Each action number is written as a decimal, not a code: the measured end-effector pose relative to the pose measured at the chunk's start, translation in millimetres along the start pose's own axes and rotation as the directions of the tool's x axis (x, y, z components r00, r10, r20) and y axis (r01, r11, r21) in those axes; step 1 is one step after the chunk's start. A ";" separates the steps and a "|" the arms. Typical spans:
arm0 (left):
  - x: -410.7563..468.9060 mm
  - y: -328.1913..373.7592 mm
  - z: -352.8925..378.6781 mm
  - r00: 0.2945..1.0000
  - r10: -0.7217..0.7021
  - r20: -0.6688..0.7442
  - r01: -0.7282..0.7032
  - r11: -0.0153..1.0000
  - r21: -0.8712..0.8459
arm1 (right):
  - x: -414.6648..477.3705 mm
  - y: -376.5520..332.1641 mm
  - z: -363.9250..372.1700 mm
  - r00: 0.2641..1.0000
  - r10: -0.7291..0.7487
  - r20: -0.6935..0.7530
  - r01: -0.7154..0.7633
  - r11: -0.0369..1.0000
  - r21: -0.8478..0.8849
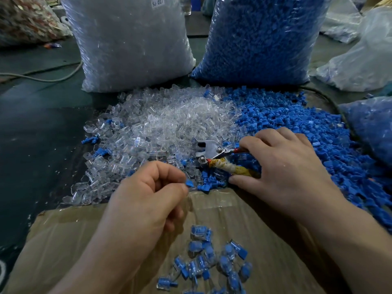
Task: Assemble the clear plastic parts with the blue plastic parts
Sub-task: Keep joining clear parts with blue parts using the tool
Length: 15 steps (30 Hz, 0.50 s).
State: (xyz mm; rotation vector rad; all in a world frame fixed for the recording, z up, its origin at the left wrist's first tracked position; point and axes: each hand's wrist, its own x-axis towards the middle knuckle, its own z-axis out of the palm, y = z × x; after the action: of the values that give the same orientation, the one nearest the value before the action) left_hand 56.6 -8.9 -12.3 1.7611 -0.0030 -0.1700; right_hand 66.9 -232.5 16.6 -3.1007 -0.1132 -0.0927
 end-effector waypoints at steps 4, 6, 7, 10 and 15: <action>-2.1 3.4 2.9 0.999 -0.014 -0.044 0.014 1.000 0.004 | -8.6 -11.6 -3.9 0.991 -0.049 -0.126 0.056 0.997 0.056; -4.4 4.9 6.3 0.998 0.007 -0.063 -0.006 1.000 0.024 | -17.3 -28.6 -5.6 0.962 -0.157 -0.225 0.186 0.976 0.115; -6.1 5.3 7.9 0.997 0.041 -0.073 -0.037 0.998 0.051 | -20.6 -36.4 -4.7 0.943 -0.227 -0.243 0.262 0.957 0.121; -12.2 8.8 11.4 0.984 0.162 -0.075 -0.149 0.976 0.158 | -24.3 -44.9 1.9 0.904 -0.359 -0.231 0.389 0.916 0.098; -16.8 12.1 9.1 0.965 0.258 -0.039 -0.253 0.961 0.109 | -26.5 -42.7 1.7 0.909 -0.337 -0.247 0.382 0.909 0.167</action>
State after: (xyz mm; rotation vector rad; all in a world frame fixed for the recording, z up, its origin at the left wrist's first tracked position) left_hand 40.1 -18.6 -0.3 1.8491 -0.2036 0.0661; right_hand 37.4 -191.8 14.9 -2.7946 -0.6459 -0.3941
